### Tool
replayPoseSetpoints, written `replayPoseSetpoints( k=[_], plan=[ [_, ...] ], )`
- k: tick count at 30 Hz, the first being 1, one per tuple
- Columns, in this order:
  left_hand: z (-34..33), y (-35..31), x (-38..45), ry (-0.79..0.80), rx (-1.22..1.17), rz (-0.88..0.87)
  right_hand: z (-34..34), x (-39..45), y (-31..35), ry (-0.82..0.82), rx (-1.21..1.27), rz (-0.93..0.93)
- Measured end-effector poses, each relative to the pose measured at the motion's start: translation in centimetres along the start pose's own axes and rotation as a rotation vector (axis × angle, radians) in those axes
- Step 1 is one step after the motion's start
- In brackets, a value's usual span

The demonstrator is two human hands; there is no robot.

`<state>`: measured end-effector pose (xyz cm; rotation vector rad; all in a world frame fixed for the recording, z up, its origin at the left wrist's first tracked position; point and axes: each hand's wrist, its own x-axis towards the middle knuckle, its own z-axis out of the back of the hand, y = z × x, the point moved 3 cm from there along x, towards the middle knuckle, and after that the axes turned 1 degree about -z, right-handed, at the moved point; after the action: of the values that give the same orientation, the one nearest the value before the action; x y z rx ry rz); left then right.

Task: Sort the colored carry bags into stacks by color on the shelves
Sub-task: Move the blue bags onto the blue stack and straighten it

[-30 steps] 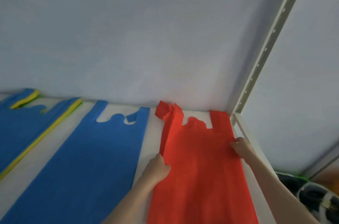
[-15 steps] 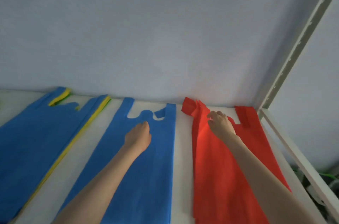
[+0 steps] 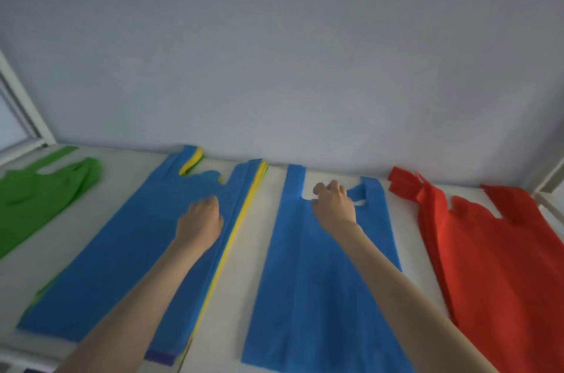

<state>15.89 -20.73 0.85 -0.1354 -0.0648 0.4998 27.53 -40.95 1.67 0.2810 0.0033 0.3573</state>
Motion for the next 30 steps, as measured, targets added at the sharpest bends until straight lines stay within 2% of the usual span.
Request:
replayPoseSetpoints(
  k=[3, 7, 12, 18, 23, 27, 30],
  plan=[
    [-0.8, 5.9, 0.4, 0.034, -0.069, 0.074, -2.7, 0.2, 4.8, 0.091, 0.116, -0.03],
    [-1.3, 13.3, 1.4, 0.097, -0.03, 0.145, -6.4, -0.1, 10.4, 0.196, 0.239, -0.104],
    [-1.2, 19.6, 1.8, 0.158, -0.004, 0.166, -9.4, -0.9, 15.1, 0.216, 0.331, -0.24],
    [-1.5, 20.9, 1.6, 0.153, -0.078, 0.076, -10.0, -1.6, 17.5, 0.127, 0.212, -0.365],
    [-1.6, 21.5, 1.6, 0.132, -0.153, 0.058, -10.4, -1.3, 20.0, 0.089, 0.204, -0.337],
    [-1.5, 21.6, 1.8, 0.141, -0.207, 0.042, -10.3, -1.3, 22.1, 0.041, 0.455, -0.318],
    [-1.3, 21.8, 1.9, 0.126, -0.241, 0.055, -9.3, -1.3, 22.0, 0.011, 0.635, -0.44]
  ],
)
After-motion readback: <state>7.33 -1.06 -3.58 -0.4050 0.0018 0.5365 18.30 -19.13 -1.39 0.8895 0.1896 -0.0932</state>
